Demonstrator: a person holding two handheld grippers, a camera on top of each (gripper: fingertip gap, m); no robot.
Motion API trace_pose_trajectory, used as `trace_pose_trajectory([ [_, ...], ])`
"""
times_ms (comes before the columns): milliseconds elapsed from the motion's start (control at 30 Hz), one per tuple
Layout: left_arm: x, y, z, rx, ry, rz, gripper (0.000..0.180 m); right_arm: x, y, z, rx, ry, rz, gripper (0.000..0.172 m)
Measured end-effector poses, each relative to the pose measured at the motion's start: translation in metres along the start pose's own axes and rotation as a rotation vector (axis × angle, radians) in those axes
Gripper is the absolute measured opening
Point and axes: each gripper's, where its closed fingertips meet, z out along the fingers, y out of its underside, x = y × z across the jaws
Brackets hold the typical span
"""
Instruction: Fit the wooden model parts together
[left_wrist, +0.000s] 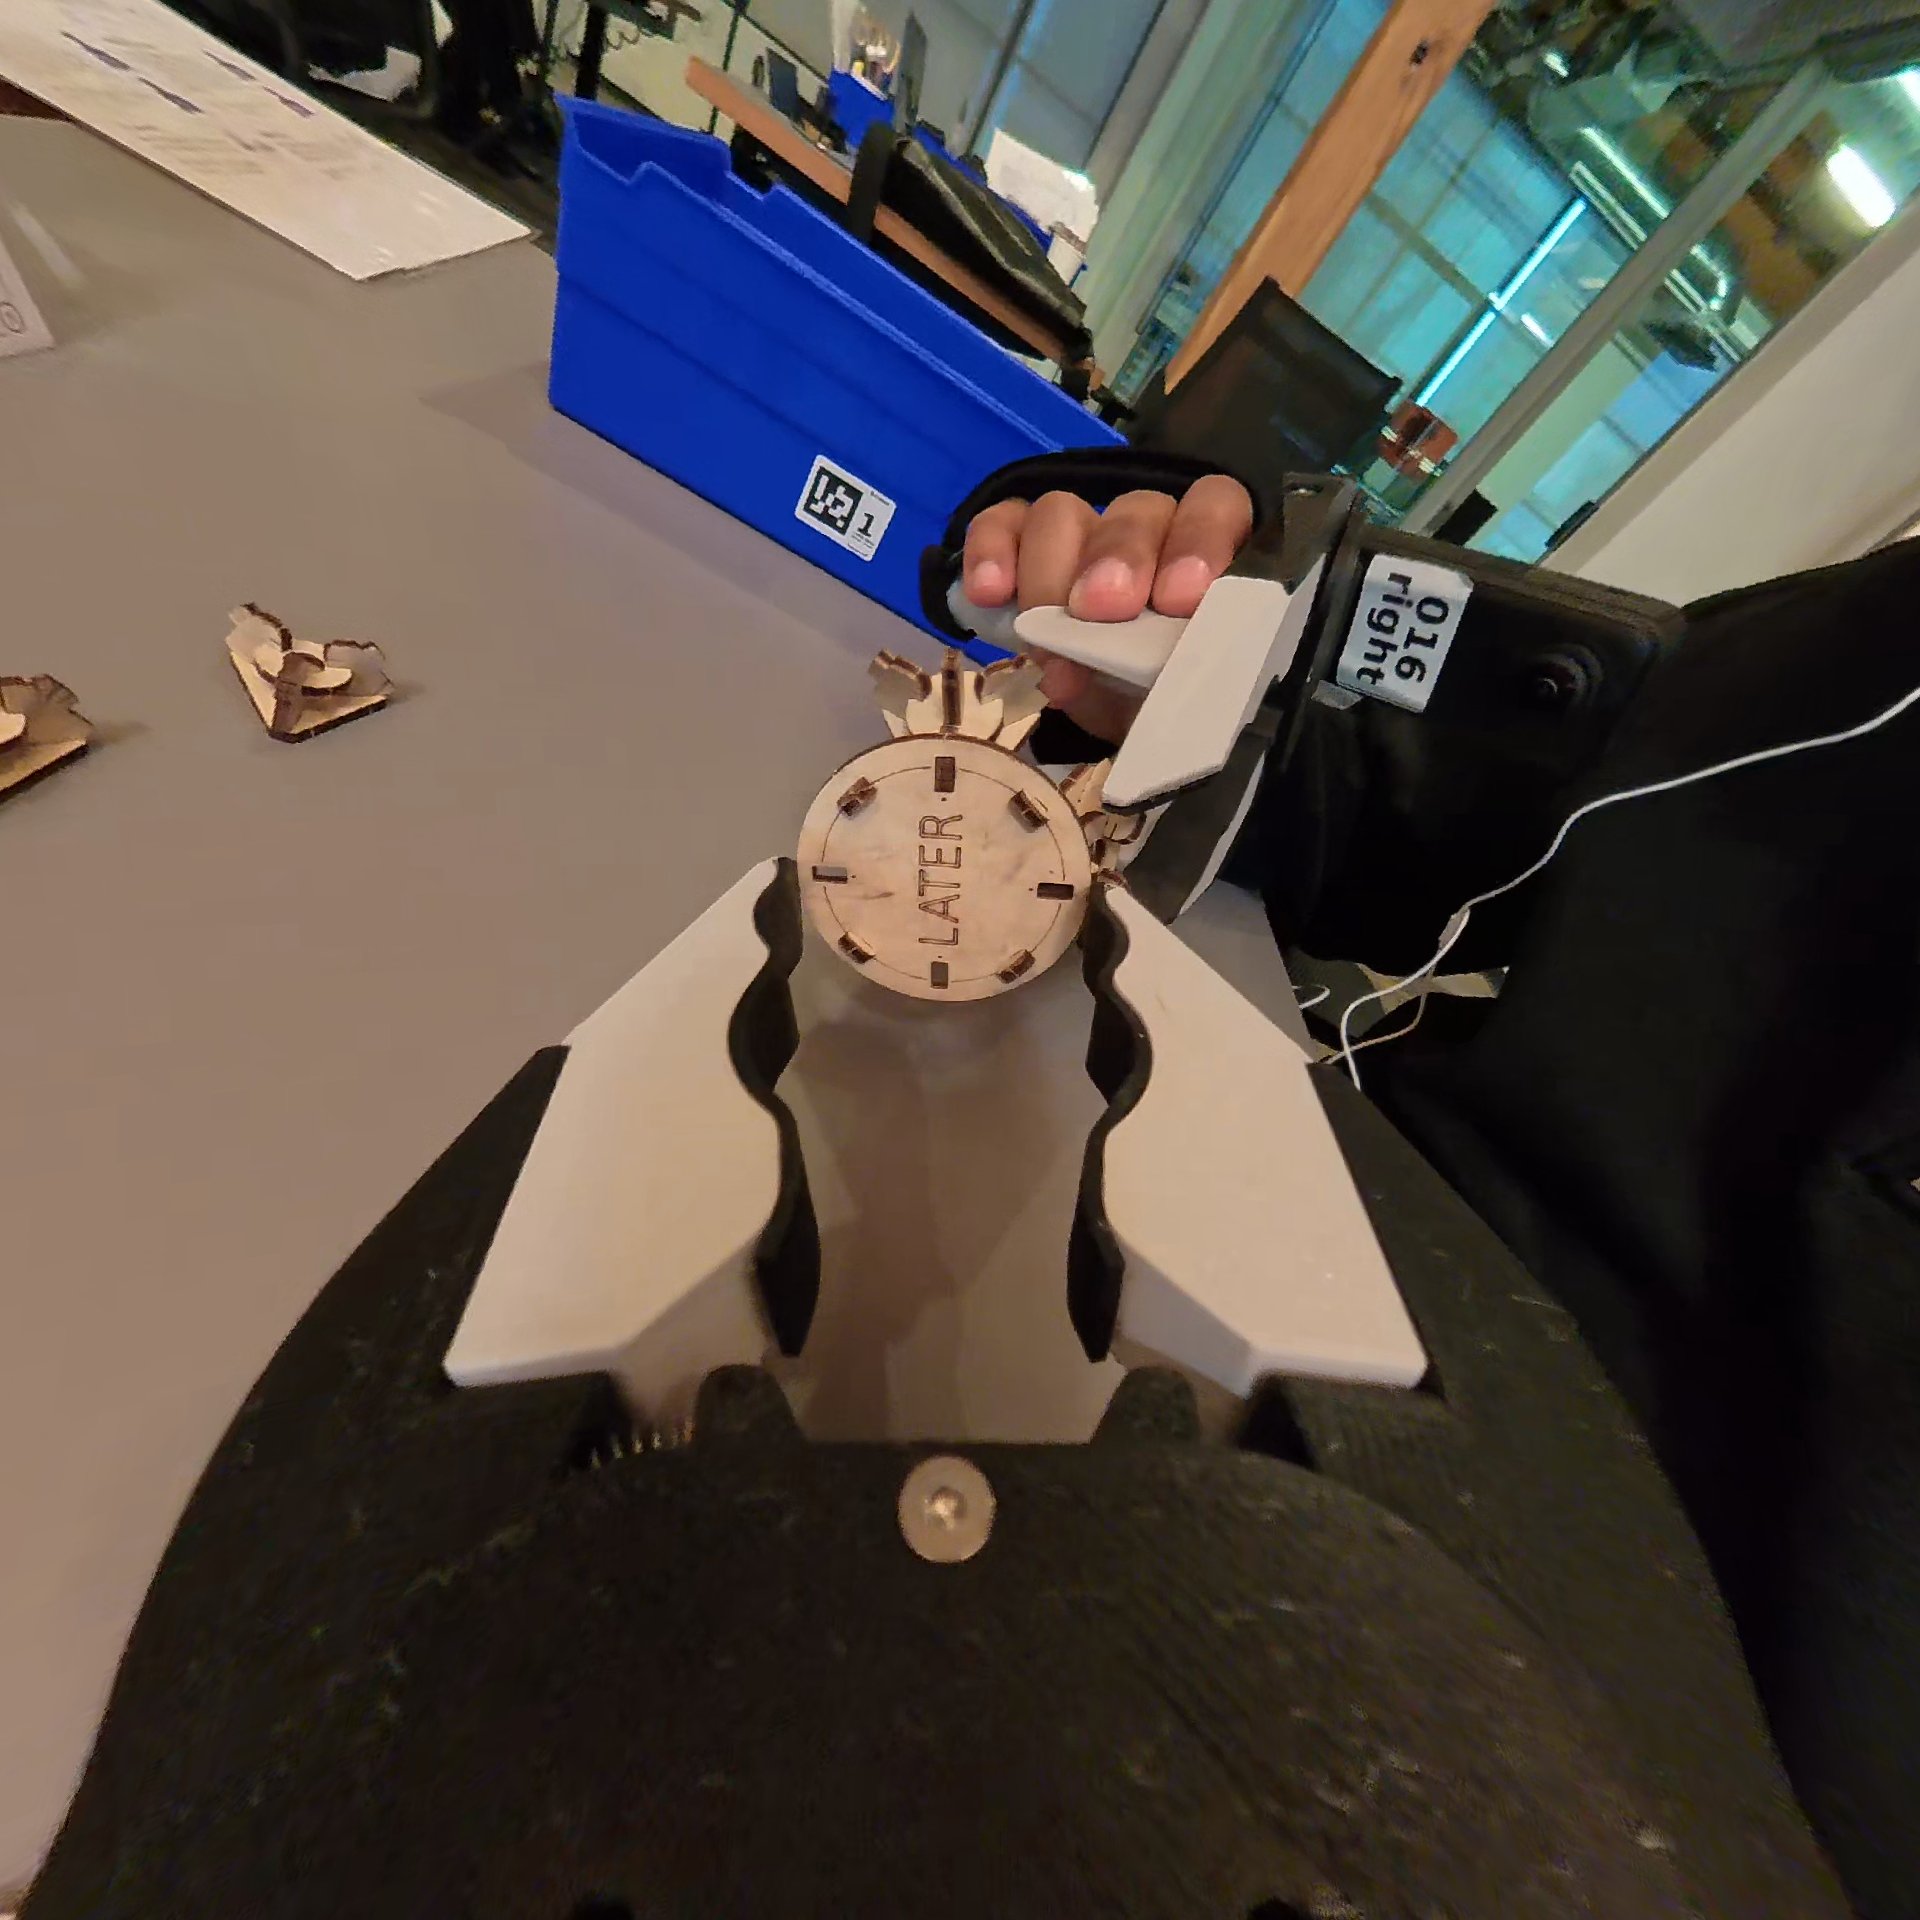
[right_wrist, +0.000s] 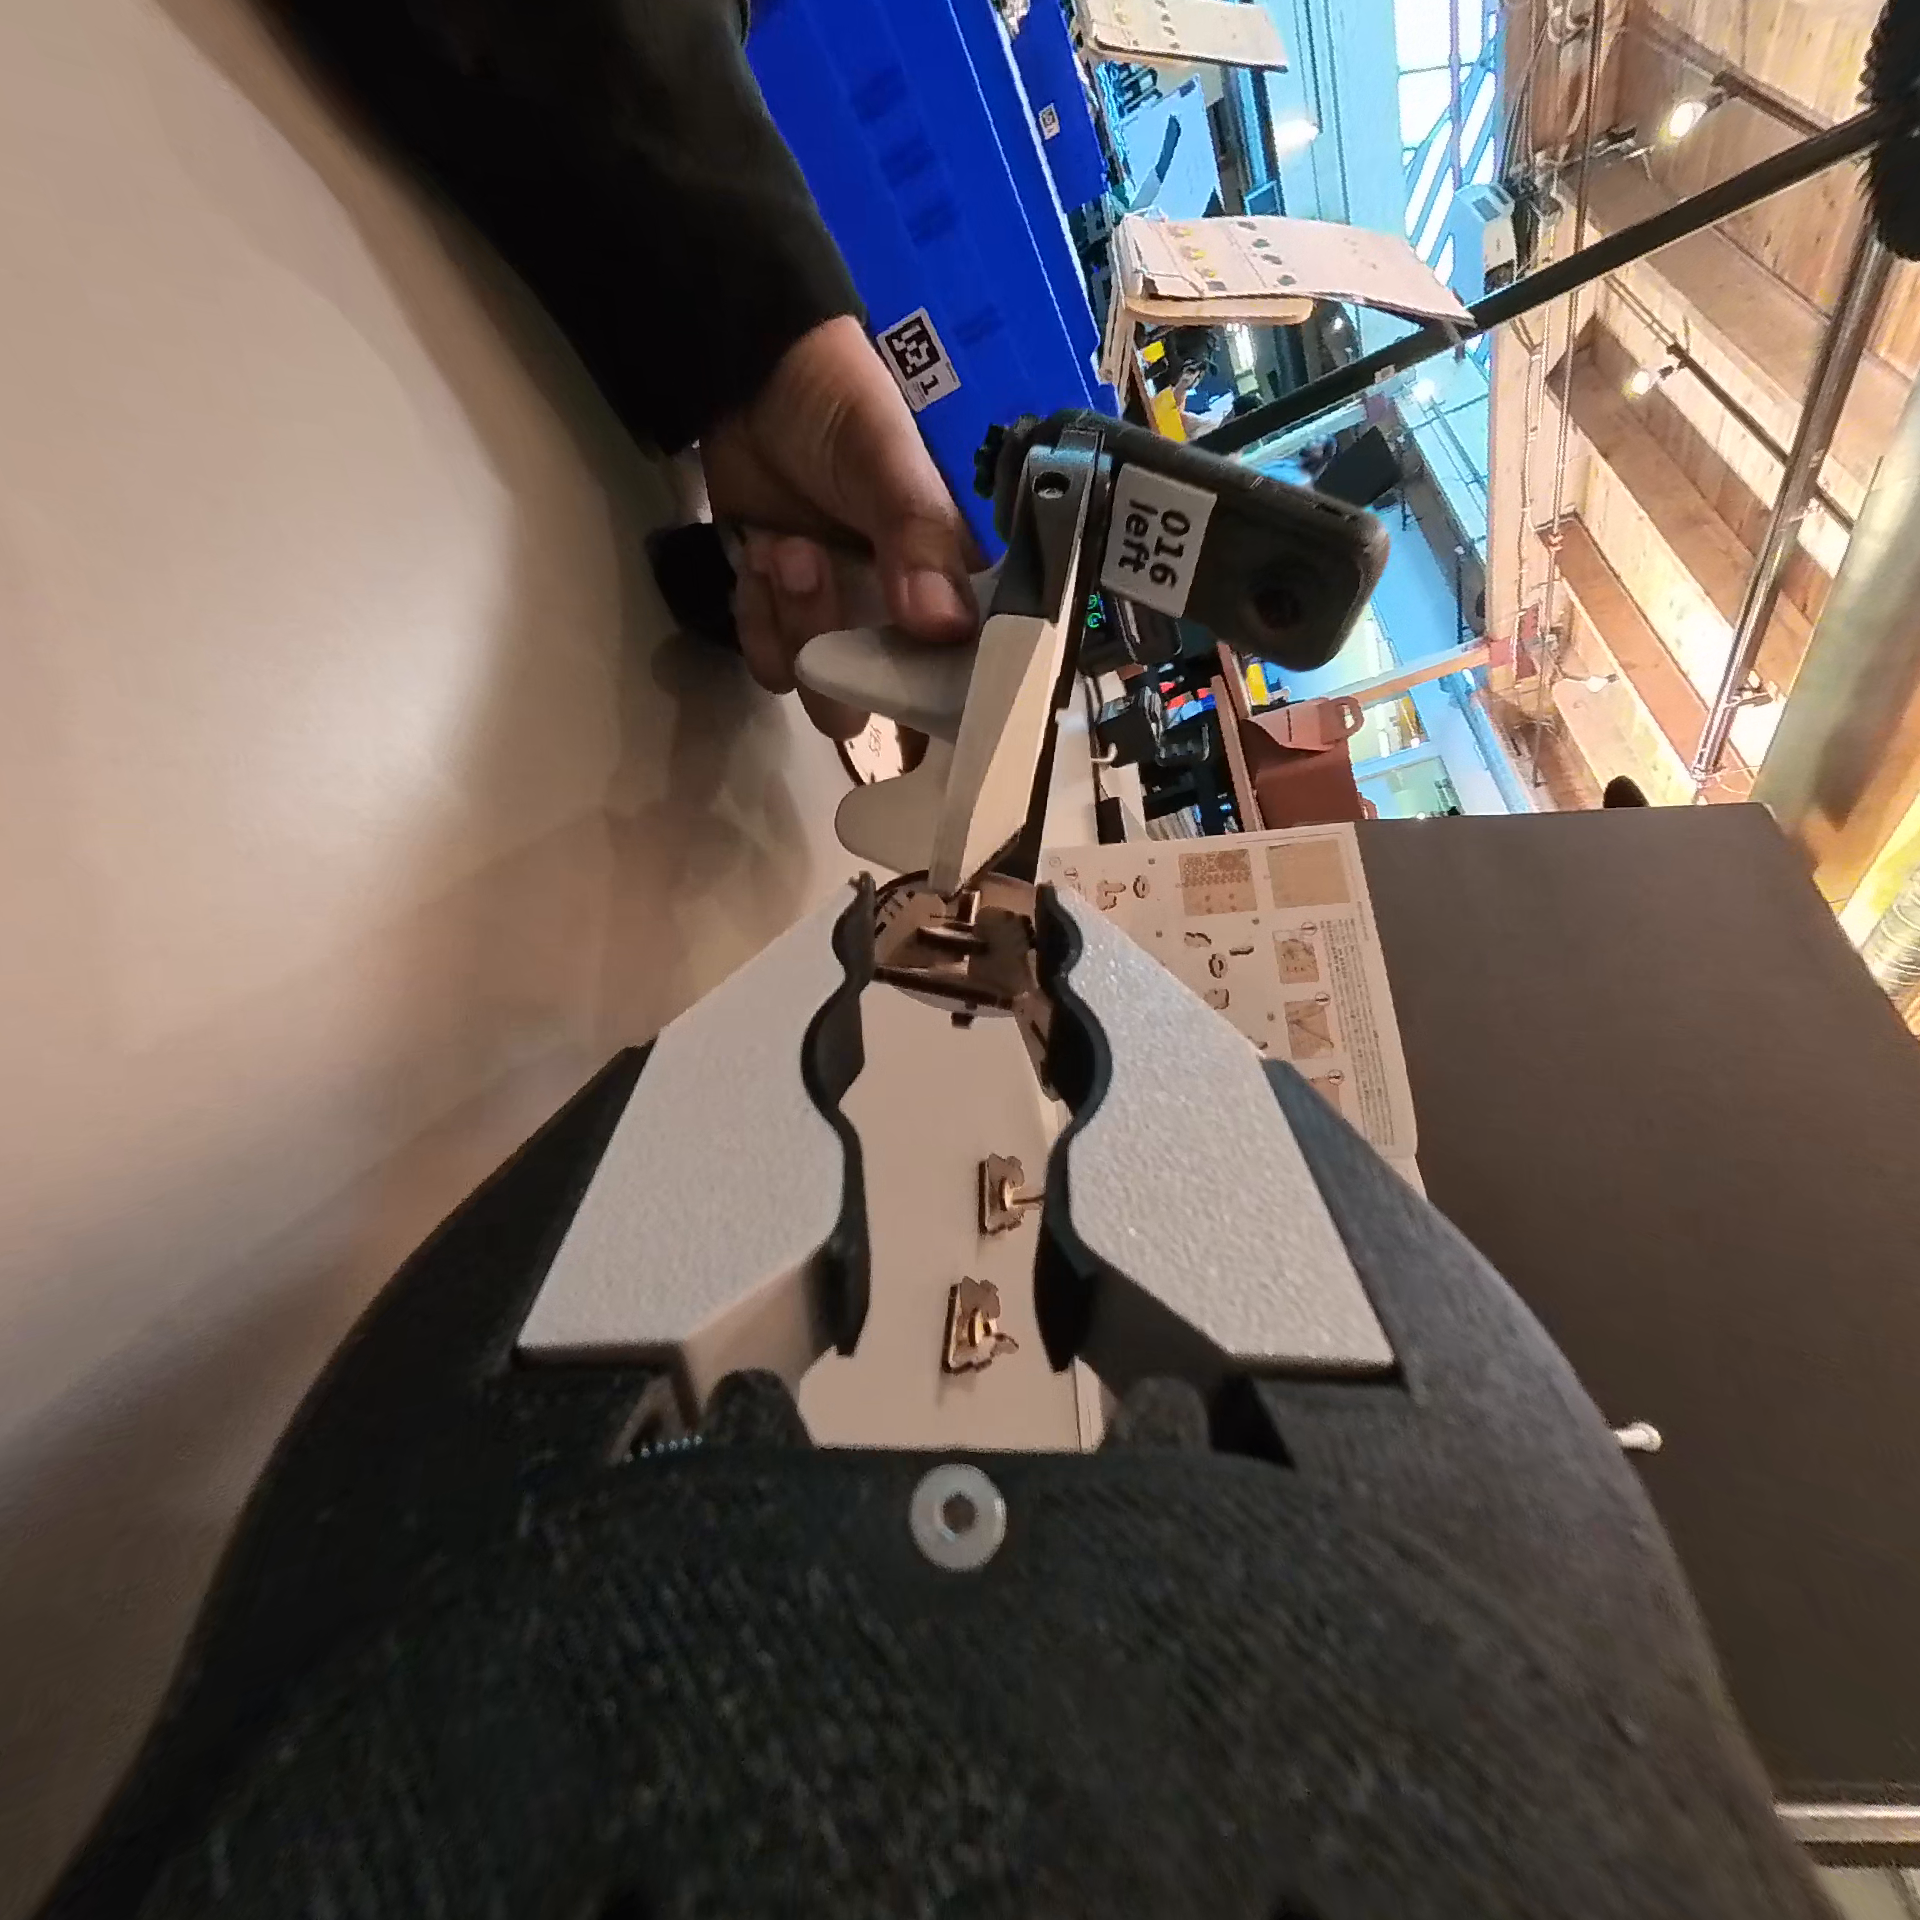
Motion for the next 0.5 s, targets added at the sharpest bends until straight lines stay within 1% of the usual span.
trace_pose_trajectory([
  [500, 0.0017, -0.0011, -0.0005, 0.012, 0.022, -0.018, 0.053, 0.001, 0.0019, -0.0007, 0.004, -0.002, 0.013, 0.029],
])
